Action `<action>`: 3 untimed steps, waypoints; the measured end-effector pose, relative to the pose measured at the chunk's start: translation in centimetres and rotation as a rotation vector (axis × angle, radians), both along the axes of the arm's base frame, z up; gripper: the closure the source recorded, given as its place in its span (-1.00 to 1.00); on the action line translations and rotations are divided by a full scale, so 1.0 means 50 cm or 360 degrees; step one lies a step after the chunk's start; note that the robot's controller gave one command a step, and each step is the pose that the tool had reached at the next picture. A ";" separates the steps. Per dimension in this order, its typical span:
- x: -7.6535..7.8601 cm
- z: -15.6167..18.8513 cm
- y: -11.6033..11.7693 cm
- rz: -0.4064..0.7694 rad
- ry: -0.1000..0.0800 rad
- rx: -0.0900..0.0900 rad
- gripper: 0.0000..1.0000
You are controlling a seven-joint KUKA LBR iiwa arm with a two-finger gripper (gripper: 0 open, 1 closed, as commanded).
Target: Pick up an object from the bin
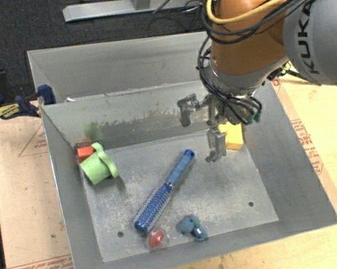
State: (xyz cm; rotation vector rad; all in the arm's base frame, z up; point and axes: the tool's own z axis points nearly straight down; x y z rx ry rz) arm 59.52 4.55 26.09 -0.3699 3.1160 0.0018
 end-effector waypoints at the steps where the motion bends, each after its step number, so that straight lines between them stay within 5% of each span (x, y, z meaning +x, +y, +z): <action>1: 0.031 -0.307 0.004 0.0386 0.0013 0.0000 -1.00; 2: 0.064 -0.384 0.001 0.1018 0.0002 -0.0001 -1.00; 3: 0.065 -0.380 0.000 0.1016 -0.0001 -0.0002 1.00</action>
Offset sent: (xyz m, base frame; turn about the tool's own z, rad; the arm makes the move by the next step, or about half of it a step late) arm 0.0167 0.0011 -0.1492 -0.2445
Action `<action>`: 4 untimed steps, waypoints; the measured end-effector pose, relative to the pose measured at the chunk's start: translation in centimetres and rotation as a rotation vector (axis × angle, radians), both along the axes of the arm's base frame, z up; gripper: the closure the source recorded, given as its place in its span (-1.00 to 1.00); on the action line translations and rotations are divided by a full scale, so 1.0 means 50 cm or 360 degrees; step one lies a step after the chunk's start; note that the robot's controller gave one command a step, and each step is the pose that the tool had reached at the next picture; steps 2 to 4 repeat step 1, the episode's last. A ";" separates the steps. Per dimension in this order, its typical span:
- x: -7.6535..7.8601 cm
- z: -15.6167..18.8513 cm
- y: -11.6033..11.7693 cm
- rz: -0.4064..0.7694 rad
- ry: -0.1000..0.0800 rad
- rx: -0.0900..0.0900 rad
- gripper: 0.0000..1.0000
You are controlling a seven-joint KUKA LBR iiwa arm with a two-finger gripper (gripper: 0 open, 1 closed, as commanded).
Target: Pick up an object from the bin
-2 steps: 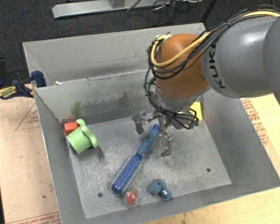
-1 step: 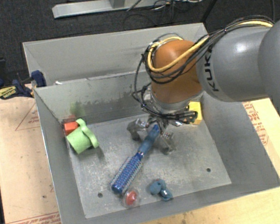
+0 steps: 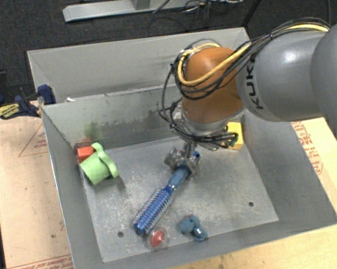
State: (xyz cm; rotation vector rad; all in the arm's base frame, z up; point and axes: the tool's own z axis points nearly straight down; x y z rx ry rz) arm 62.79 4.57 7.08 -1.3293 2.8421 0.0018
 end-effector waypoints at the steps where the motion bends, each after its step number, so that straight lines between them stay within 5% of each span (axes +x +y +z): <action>1: 0.032 0.375 -0.053 -0.0101 -0.0015 -0.0002 1.00; 4: 0.032 0.375 -0.053 -0.0101 -0.0015 -0.0002 1.00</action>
Offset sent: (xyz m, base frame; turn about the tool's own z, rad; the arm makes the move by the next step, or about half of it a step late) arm 0.0139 -0.0261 0.1828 0.0584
